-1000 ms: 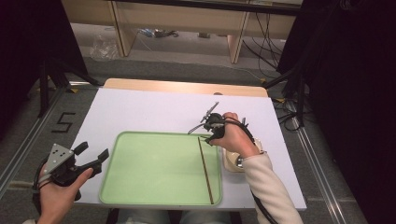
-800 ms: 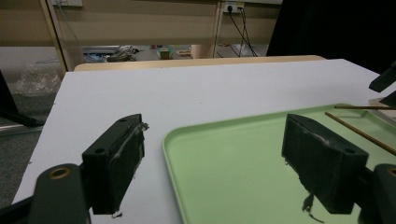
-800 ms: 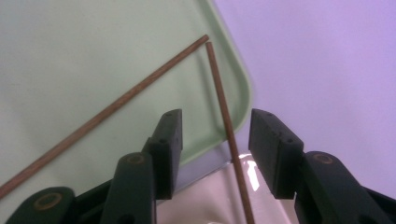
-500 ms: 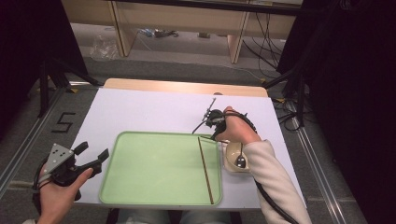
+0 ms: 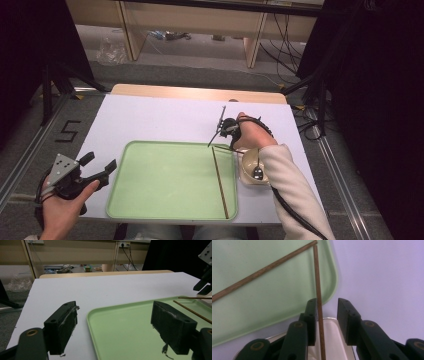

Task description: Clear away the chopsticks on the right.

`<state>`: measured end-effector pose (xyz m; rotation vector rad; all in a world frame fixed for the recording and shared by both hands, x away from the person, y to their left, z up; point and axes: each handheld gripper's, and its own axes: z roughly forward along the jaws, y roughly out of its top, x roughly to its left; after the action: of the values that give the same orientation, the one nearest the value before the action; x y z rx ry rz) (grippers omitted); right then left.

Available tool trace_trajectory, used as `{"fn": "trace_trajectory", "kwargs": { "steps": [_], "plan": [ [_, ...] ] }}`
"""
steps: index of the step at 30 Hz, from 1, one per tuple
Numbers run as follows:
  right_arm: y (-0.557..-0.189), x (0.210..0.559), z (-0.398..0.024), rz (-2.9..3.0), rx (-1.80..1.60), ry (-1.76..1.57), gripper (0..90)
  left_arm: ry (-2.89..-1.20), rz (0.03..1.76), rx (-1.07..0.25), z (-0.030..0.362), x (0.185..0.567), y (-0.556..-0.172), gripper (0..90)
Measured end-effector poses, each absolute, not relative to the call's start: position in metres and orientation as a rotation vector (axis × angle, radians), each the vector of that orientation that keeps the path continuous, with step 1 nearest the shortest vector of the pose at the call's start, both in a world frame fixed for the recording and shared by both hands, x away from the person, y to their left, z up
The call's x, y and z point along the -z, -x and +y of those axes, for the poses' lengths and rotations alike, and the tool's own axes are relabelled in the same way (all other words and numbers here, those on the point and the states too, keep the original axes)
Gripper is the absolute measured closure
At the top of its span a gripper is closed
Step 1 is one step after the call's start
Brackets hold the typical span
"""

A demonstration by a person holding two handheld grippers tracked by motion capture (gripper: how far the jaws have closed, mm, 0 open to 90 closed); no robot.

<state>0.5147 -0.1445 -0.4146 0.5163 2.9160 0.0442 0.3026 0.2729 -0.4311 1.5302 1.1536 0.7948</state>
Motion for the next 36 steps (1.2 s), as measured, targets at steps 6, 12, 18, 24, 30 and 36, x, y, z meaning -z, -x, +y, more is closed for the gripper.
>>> {"fn": "trace_trajectory", "kwargs": {
  "steps": [6,12,18,24,30,36],
  "plan": [
    [-0.516,0.423,-0.143,2.948,-0.004,-0.501,72.8,-1.531,1.155,-0.793,0.273,0.431,-0.303,20.6],
    [-0.518,0.428,-0.142,2.946,0.047,-0.500,74.1,-1.531,1.155,-0.792,0.273,0.431,-0.303,20.7],
    [-0.522,0.433,-0.142,2.950,0.056,-0.489,75.4,-1.532,1.155,-0.792,0.273,0.431,-0.303,20.7],
    [-0.524,0.436,-0.143,2.970,0.070,-0.523,77.8,-1.534,1.155,-0.792,0.273,0.431,-0.303,20.7],
    [-0.526,0.436,-0.142,2.983,0.083,-0.515,81.0,-1.534,1.155,-0.791,0.273,0.431,-0.303,20.8],
    [-0.526,0.436,-0.141,3.006,0.093,-0.480,85.4,-1.535,1.154,-0.791,0.273,0.431,-0.303,20.7]
  ]
}}
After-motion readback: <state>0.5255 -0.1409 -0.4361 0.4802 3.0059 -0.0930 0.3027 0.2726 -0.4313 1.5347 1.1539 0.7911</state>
